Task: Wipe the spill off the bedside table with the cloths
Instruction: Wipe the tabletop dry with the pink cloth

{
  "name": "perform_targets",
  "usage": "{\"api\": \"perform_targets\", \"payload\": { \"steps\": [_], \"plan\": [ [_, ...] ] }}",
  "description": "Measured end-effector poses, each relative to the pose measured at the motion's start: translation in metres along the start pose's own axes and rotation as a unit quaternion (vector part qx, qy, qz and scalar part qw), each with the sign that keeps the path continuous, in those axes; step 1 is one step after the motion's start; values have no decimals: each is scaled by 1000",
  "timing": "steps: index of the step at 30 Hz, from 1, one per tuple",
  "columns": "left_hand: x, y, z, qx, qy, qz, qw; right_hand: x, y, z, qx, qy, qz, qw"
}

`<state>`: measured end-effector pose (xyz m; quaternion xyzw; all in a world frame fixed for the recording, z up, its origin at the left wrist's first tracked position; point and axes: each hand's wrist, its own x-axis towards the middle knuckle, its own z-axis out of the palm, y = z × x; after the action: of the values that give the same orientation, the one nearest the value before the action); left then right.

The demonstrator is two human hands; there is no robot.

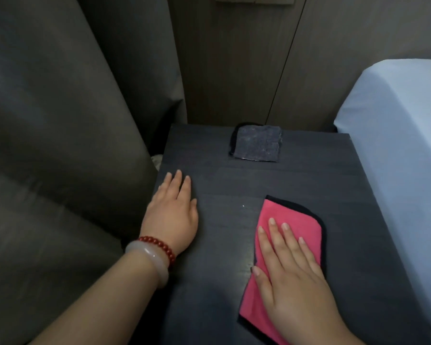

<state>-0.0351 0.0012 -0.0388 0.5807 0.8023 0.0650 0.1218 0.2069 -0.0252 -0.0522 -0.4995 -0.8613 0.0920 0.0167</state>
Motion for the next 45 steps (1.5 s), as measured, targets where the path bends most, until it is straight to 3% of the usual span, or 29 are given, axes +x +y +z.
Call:
{"api": "perform_targets", "payload": {
  "steps": [5,9,20,23,25,29,38,41,45],
  "plan": [
    [-16,-10,12,-40,52,24,998,53,-29,1,5,-20,-141,990],
    [-19,-18,15,-43,62,43,996,104,-42,-2,-3,-34,-171,985],
    [-18,-19,17,-62,67,45,995,11,-7,-9,69,-43,-132,988],
    [-19,-18,17,-62,84,47,993,30,-2,-23,140,-8,-99,985],
    [-19,-18,17,-64,80,42,994,58,6,-27,116,41,-79,989],
    [-20,-14,14,-63,76,38,994,94,24,-19,87,-30,-43,995],
    [-19,-13,12,-62,68,30,995,85,5,-37,241,115,-22,963],
    [-19,-13,12,-60,67,31,995,61,-4,-70,195,132,-36,971],
    [-18,-13,12,-59,69,30,995,-4,-10,-74,79,29,-110,990]
  ]
}}
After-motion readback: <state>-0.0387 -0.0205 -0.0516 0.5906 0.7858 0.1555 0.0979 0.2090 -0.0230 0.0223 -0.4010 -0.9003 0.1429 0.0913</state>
